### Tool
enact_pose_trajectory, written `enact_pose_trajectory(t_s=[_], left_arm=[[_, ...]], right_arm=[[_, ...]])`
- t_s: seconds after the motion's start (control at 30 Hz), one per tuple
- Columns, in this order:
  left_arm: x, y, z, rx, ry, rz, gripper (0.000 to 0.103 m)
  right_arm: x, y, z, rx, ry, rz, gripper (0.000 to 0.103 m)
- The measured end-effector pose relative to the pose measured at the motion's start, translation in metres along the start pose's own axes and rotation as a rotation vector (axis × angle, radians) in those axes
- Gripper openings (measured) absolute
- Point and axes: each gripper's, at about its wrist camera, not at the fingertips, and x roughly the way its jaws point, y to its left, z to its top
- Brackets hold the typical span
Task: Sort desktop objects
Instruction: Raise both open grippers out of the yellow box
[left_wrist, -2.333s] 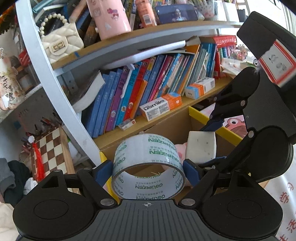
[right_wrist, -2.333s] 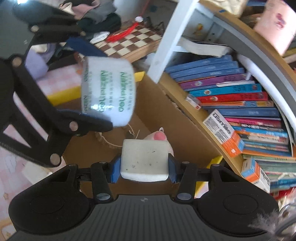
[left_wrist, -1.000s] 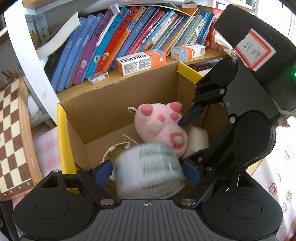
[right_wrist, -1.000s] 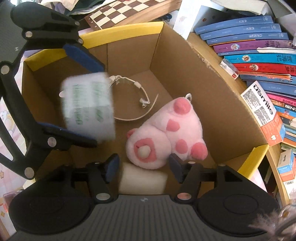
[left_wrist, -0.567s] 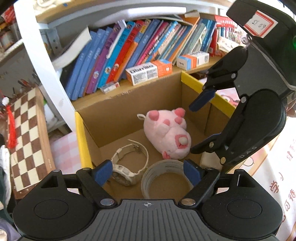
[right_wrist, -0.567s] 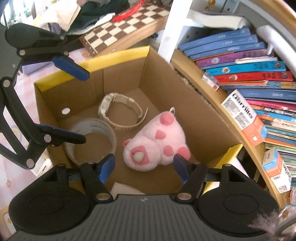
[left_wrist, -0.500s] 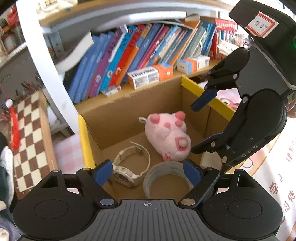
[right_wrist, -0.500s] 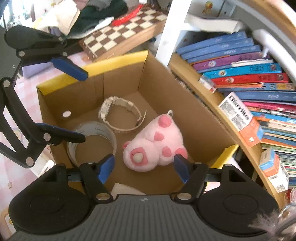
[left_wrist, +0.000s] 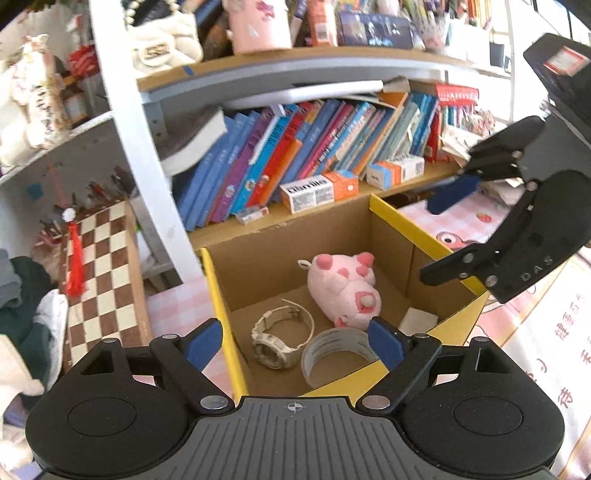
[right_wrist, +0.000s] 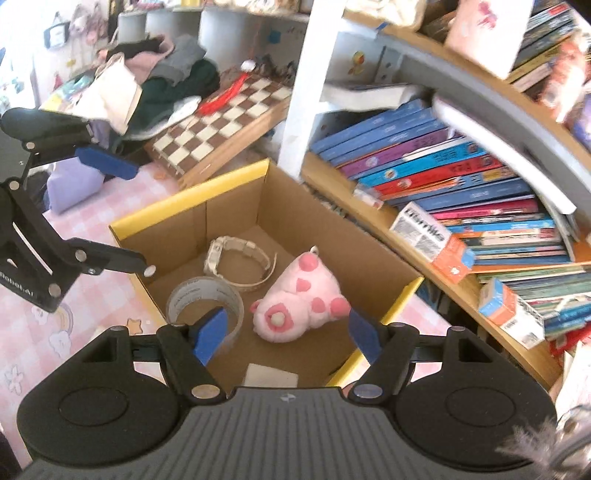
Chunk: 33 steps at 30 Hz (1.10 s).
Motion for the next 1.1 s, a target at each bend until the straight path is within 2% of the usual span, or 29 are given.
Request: enact_pose_trajectory(t_s=[0.2, 0.53, 0.8, 0.87, 1.1], left_arm=[[-0.030, 0.010, -0.010, -0.055, -0.041, 0.017, 0.088], [-0.078, 0.009, -0.039, -0.046, -0.065, 0.038, 0.089], [-0.105, 0.005, -0.062, -0.055, -0.069, 0.063, 0.089], [-0.112, 0.001, -0.068, -0.053, -0.073, 0.071, 0.093], [-0.128, -0.011, -0.093, -0.063, -0.067, 0.082, 0.094]], right_arm=[[-0.029, 0.015, -0.009, 0.074, -0.061, -0.050, 0.071], [-0.068, 0.044, -0.033, 0.208, -0.109, -0.099, 0.071], [-0.090, 0.075, -0.056, 0.259, -0.116, -0.152, 0.072], [-0.095, 0.083, -0.064, 0.286, -0.117, -0.168, 0.073], [-0.106, 0.110, -0.098, 0.378, -0.093, -0.206, 0.076]])
